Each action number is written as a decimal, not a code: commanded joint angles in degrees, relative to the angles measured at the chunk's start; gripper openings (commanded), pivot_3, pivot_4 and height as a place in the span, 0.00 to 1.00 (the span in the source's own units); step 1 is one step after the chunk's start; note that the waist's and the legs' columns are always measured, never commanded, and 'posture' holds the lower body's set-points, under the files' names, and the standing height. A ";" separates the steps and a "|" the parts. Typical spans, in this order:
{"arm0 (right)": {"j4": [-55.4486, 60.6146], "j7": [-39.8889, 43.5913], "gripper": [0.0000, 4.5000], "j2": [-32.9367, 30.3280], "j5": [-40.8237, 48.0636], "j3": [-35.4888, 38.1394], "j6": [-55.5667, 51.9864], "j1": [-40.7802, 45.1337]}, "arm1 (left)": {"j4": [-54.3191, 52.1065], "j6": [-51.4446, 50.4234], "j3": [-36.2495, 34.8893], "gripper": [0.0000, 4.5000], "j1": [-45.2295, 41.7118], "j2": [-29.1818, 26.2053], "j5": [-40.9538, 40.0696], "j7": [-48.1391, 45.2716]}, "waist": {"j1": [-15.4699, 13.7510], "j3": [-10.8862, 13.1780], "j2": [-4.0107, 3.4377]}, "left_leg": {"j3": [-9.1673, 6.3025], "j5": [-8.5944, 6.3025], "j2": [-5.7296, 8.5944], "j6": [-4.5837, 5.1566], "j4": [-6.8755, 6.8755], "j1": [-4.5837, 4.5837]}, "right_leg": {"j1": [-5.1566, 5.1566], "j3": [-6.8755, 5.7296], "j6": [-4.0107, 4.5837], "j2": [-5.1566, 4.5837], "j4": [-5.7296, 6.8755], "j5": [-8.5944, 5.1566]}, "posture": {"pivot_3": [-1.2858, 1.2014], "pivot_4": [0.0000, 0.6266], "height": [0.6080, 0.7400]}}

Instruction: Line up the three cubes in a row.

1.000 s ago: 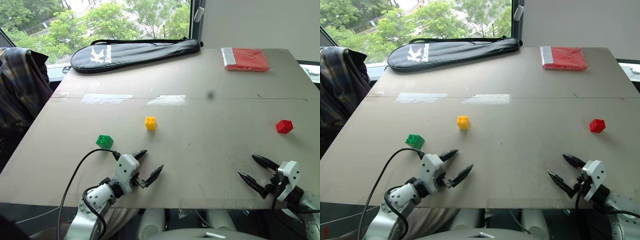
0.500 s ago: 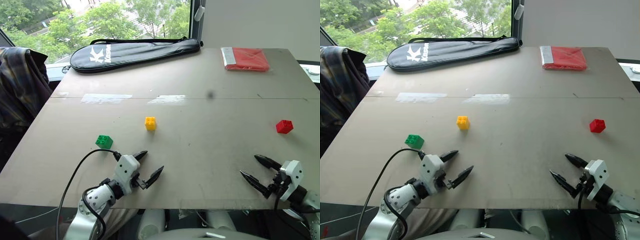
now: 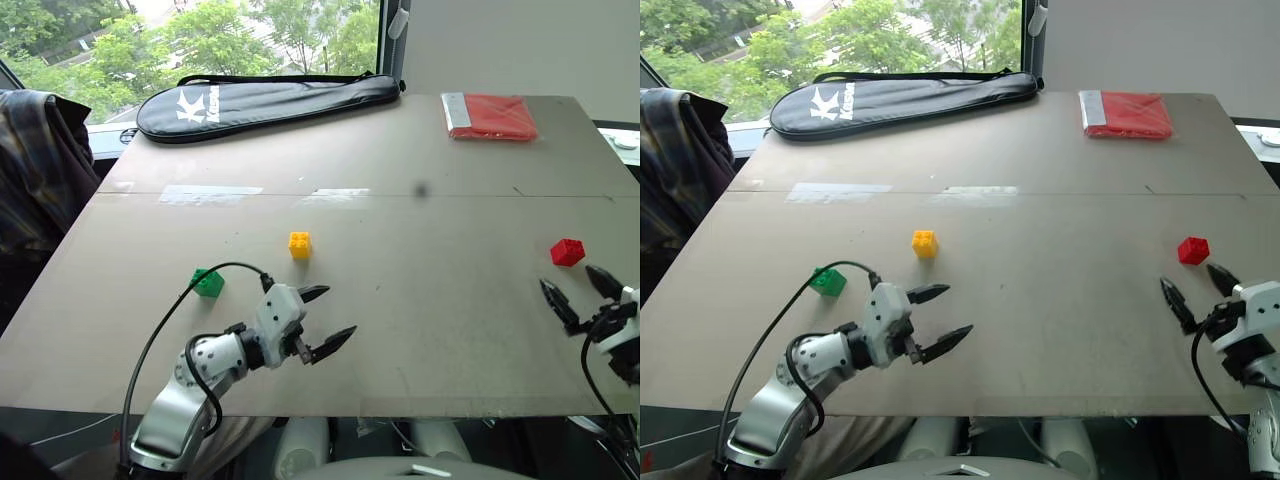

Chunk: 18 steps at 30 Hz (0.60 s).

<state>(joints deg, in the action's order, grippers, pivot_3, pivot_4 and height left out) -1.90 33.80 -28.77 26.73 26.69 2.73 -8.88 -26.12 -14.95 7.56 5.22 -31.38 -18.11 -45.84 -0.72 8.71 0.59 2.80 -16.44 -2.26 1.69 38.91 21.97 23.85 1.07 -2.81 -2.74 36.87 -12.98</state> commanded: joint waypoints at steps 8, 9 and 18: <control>-11.87 -10.24 1.00 -1.26 -3.70 0.71 -6.43 14.51 | -7.99 -13.15 2.34 0.99 -16.46 -3.82 -9.18 -5.97 | 0.44 0.04 -0.06 | 0.01 0.00 0.02 0.00 -0.04 0.14 | 0.04 -0.04 0.13 0.15 0.00 0.07 | 0.52 0.24 0.76; -12.46 -9.90 1.00 -1.13 -3.58 0.28 -7.49 15.15 | -7.96 -13.82 2.35 0.99 -17.50 -4.38 -9.00 -6.05 | 0.45 0.04 -0.05 | 0.00 0.00 0.01 0.00 -0.04 0.14 | 0.04 -0.04 0.10 0.15 0.00 0.05 | 0.52 0.24 0.76; -16.54 -9.20 1.00 -0.39 -4.10 -0.63 -6.54 17.70 | -8.16 -13.95 2.34 0.99 -16.81 -6.90 -7.98 -6.27 | 1.22 0.09 0.00 | -0.02 0.00 0.05 0.01 -0.03 0.12 | 0.02 0.07 0.06 0.11 0.00 0.04 | 0.52 0.24 0.76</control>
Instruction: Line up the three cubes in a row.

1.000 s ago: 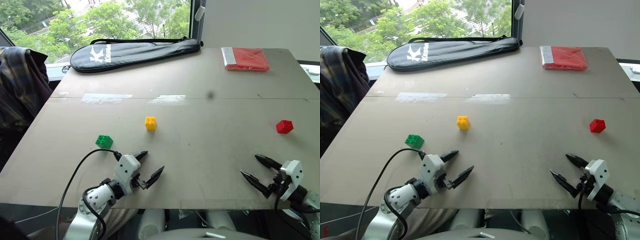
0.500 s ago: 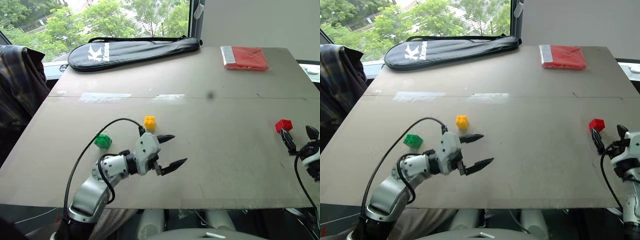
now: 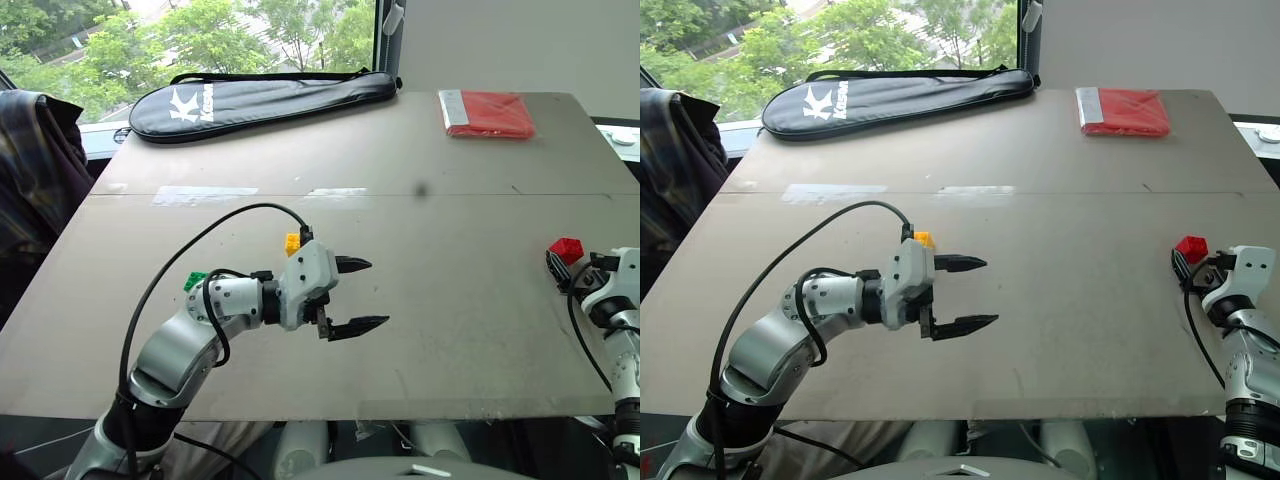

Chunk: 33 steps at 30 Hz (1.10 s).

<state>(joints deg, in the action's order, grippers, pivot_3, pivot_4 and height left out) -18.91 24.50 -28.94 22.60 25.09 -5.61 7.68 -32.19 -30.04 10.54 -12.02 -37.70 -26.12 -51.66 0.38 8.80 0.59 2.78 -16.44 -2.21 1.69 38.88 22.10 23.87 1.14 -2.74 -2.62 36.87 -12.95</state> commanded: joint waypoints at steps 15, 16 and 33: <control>3.33 9.65 0.28 -1.03 1.07 -2.71 2.93 0.99 | -0.51 4.83 -0.81 1.00 3.99 -0.60 1.73 -0.17 | 0.36 0.00 -0.01 | 0.00 0.00 -0.01 0.00 0.00 -0.02 | 0.00 0.00 0.00 0.00 0.01 0.01 | 0.52 0.24 0.76; 4.14 12.28 0.28 -1.33 1.63 -3.44 3.05 0.74 | -0.46 4.95 -0.81 1.00 4.09 -0.64 1.76 -0.23 | 0.38 0.00 -0.01 | -0.01 0.00 -0.02 0.00 0.00 -0.03 | -0.01 0.00 0.00 0.00 0.02 0.01 | 0.52 0.24 0.76; -12.71 68.00 0.28 -11.92 7.90 -29.43 18.31 14.36 | -2.42 6.87 -5.64 1.00 9.37 -5.61 -0.05 -4.92 | 0.36 0.20 0.01 | -0.02 0.00 -0.05 0.00 0.02 -0.14 | -0.08 -0.03 0.02 -0.04 0.05 0.02 | 0.52 0.24 0.76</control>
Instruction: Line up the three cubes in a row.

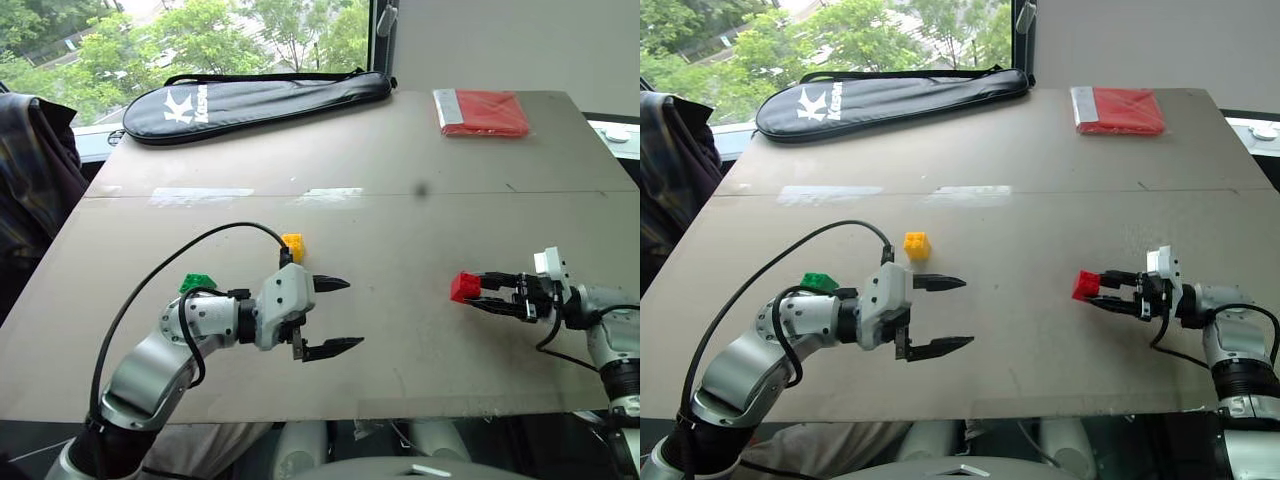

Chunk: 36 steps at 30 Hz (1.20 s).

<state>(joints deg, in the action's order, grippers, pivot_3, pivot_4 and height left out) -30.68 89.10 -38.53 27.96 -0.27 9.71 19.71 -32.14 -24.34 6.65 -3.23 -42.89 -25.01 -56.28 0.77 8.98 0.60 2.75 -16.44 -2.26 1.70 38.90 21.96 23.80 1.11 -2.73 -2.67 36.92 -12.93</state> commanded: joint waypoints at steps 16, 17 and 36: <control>-7.22 3.40 0.28 -11.47 12.45 -31.35 13.12 16.56 | -5.63 1.22 -2.77 1.00 5.43 -0.12 -0.67 1.96 | -0.12 0.35 0.11 | -0.04 0.00 -0.01 0.00 0.09 0.03 | 0.01 -0.03 0.01 -0.12 0.00 0.00 | 0.52 0.24 0.76; -8.33 3.40 0.28 -11.32 12.65 -31.85 13.83 17.09 | -5.68 1.20 -2.64 1.00 5.51 -0.03 -0.59 2.10 | -0.11 0.36 0.11 | -0.04 0.00 -0.01 0.00 0.10 0.03 | 0.00 -0.03 0.01 -0.12 0.01 0.00 | 0.52 0.24 0.76; -27.91 3.40 0.86 -4.52 2.93 -24.07 23.18 19.60 | -6.36 -0.61 -1.18 1.00 3.52 0.46 -1.07 2.93 | -0.04 0.39 0.10 | -0.05 0.00 -0.01 0.00 0.29 0.02 | -0.06 -0.06 0.03 -0.12 0.16 0.01 | 0.52 0.24 0.76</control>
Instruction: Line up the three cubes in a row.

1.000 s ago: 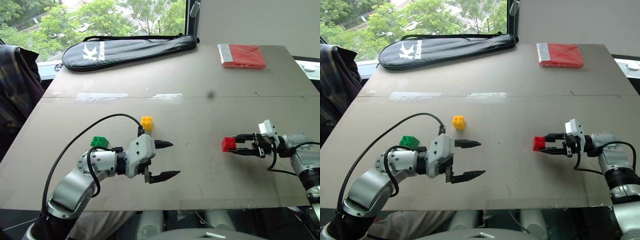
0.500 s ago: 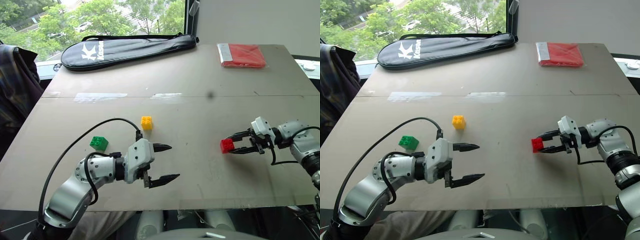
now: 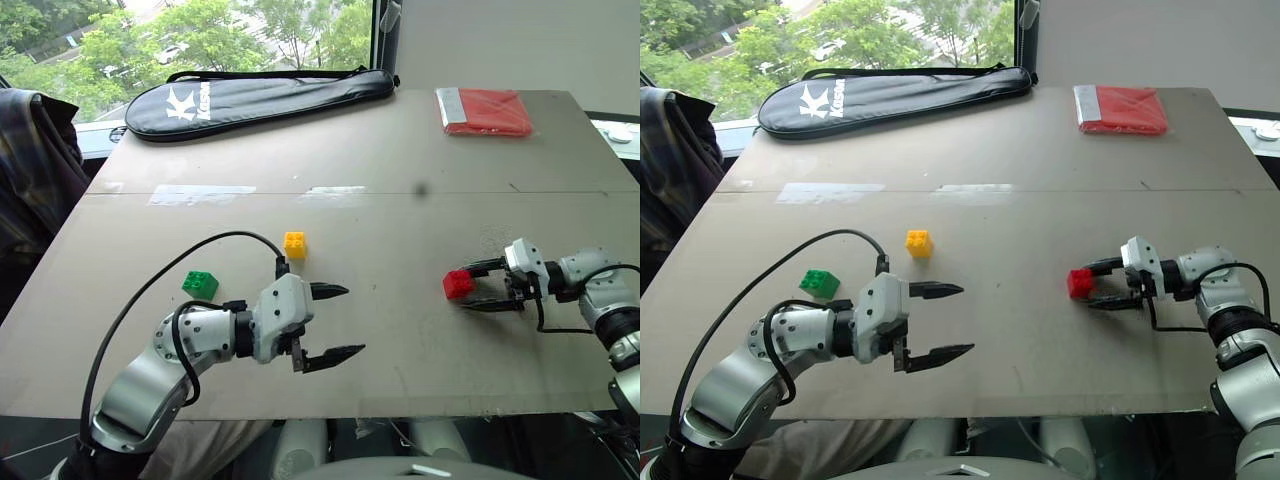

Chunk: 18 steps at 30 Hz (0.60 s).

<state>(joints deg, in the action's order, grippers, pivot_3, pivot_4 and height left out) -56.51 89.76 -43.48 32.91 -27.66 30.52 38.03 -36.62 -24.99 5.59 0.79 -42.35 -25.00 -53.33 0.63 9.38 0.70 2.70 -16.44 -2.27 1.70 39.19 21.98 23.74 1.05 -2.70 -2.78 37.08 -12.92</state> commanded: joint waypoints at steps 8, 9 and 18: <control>-6.80 2.74 0.99 2.05 -8.26 10.23 5.24 2.42 | -1.49 0.34 -0.25 1.00 -0.15 -0.01 -0.90 0.04 | 0.12 0.00 0.00 | 0.02 0.00 0.01 0.00 0.05 -0.06 | -0.02 0.03 0.00 0.01 0.10 0.00 | 0.52 0.24 0.76; -4.76 2.74 0.99 1.40 -6.48 11.05 3.92 1.52 | -1.60 0.38 -0.71 1.00 0.54 0.04 -0.86 0.43 | 0.12 0.00 0.00 | 0.02 0.00 0.02 0.00 0.06 -0.05 | -0.03 0.03 0.00 0.01 0.11 0.00 | 0.52 0.24 0.76; 21.52 2.74 0.99 -5.92 12.34 19.10 -11.47 -10.92 | -1.98 2.28 -6.13 1.00 8.30 11.60 4.94 18.94 | -0.10 0.08 -0.10 | -0.05 0.00 -0.09 0.00 0.04 -0.01 | 0.00 0.00 -0.05 -0.11 0.14 0.02 | 0.52 0.24 0.76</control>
<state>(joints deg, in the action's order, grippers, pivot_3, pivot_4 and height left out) -39.14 90.00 -48.26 41.87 -11.27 21.64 27.27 -36.73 -23.64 0.93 8.90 -31.25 -21.44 -38.37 0.53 9.46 0.60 2.66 -16.44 -2.34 1.70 39.24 21.94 23.73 1.07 -2.75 -2.94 37.24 -12.89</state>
